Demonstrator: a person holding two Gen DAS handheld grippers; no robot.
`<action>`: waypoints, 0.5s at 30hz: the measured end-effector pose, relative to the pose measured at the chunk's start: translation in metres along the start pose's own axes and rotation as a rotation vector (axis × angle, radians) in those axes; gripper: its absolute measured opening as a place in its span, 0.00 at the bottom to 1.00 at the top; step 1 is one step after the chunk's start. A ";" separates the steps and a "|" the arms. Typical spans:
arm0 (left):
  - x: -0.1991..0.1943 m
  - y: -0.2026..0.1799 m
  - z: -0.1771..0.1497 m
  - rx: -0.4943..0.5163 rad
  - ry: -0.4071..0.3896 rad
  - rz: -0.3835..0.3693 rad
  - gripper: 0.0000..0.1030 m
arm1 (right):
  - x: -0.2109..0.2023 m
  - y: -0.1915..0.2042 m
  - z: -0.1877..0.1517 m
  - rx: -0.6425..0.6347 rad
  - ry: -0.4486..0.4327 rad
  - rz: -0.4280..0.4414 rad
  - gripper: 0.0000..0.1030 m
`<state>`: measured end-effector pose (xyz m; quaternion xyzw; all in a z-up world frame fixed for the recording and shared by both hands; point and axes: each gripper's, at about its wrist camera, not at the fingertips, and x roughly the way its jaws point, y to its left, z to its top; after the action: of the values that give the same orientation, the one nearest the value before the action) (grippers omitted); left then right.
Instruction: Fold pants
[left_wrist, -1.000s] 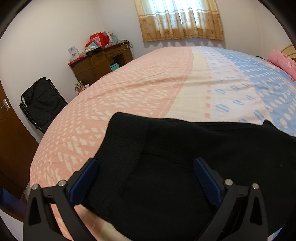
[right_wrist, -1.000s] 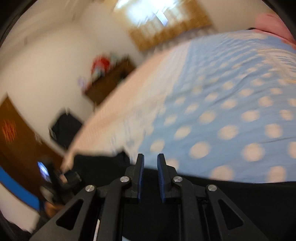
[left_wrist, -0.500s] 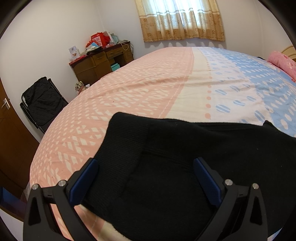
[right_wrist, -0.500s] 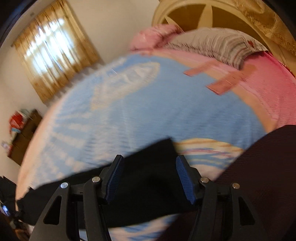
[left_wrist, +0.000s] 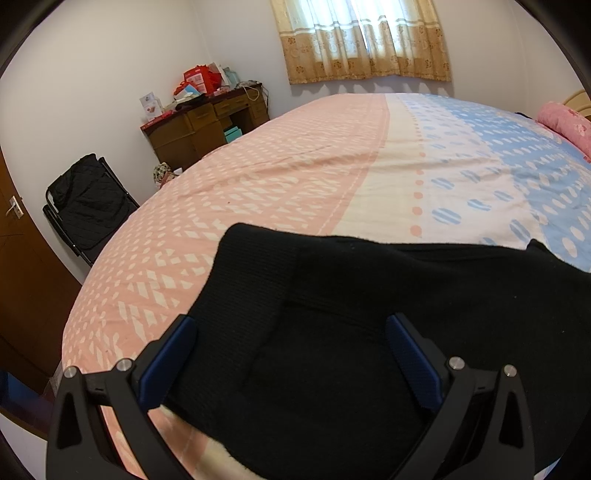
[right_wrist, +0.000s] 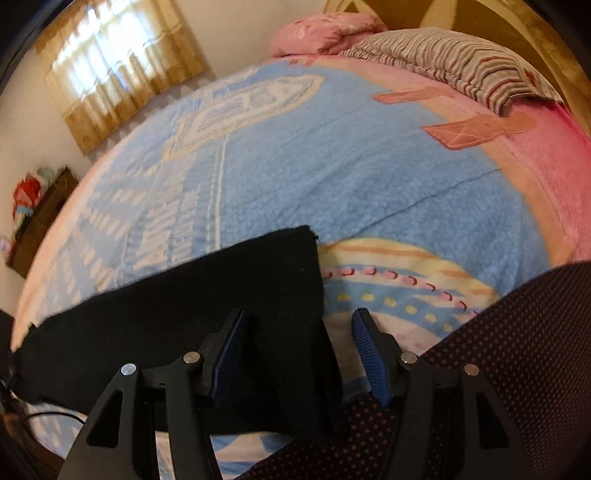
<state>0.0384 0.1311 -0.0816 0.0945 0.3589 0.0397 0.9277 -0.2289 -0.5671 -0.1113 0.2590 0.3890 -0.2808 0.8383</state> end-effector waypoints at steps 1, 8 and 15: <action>0.000 0.000 0.000 0.001 0.000 0.000 1.00 | 0.002 0.003 0.000 -0.027 0.008 -0.010 0.60; 0.000 0.000 0.000 0.000 0.000 0.002 1.00 | 0.003 0.004 -0.001 -0.062 0.046 -0.005 0.48; 0.000 0.002 -0.001 -0.006 -0.003 -0.003 1.00 | -0.027 0.030 0.005 -0.037 0.019 0.069 0.09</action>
<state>0.0375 0.1337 -0.0822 0.0912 0.3574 0.0393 0.9287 -0.2208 -0.5422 -0.0809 0.2595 0.3928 -0.2422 0.8483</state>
